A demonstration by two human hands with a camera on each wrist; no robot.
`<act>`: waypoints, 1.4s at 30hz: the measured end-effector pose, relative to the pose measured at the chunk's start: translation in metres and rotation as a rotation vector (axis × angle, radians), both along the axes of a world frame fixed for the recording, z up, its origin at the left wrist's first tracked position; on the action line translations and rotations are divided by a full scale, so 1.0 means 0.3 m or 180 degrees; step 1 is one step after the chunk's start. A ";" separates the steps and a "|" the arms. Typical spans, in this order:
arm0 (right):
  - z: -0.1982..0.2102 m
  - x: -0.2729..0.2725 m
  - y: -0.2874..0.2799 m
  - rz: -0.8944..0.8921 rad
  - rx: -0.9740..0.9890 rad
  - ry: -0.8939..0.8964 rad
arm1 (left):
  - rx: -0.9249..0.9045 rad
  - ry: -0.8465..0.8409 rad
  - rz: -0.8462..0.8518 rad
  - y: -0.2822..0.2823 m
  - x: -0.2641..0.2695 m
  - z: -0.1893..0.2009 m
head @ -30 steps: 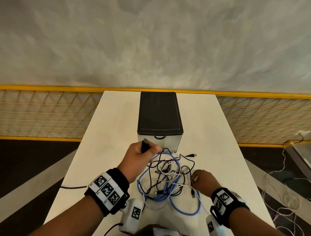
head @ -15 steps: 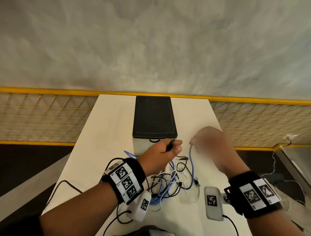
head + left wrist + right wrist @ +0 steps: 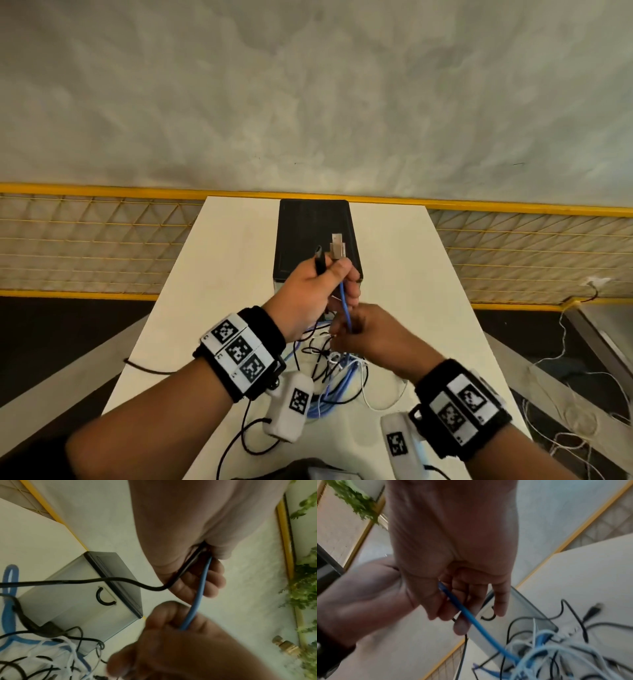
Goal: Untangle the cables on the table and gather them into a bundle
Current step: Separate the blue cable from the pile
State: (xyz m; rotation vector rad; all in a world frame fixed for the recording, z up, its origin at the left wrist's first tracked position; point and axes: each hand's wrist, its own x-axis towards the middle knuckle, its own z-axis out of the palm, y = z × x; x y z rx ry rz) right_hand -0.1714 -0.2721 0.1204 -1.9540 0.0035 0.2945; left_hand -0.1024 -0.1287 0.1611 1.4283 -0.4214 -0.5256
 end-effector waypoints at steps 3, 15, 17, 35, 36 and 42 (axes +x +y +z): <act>-0.070 0.016 -0.002 -0.0117 -0.0614 -0.0020 | -0.0519 0.0061 0.0244 0.059 0.007 0.085; -0.025 0.080 -0.028 -0.0772 -0.0777 -0.0893 | 0.1122 -0.1838 0.1127 0.272 0.055 0.272; 0.029 0.089 0.013 -0.0601 -0.0596 -0.1137 | 0.1518 -0.1953 0.0494 0.170 -0.001 0.157; -0.066 0.079 -0.096 -0.0444 -0.1318 -0.0597 | 0.1793 -0.2167 0.1816 0.375 0.145 0.212; -0.079 0.076 -0.104 -0.0457 -0.1371 -0.0545 | 0.1940 -0.2206 0.2045 0.438 0.174 0.237; -0.086 0.098 -0.055 -0.0589 -0.1226 -0.0888 | 0.3069 -0.2359 0.2315 0.530 0.213 0.184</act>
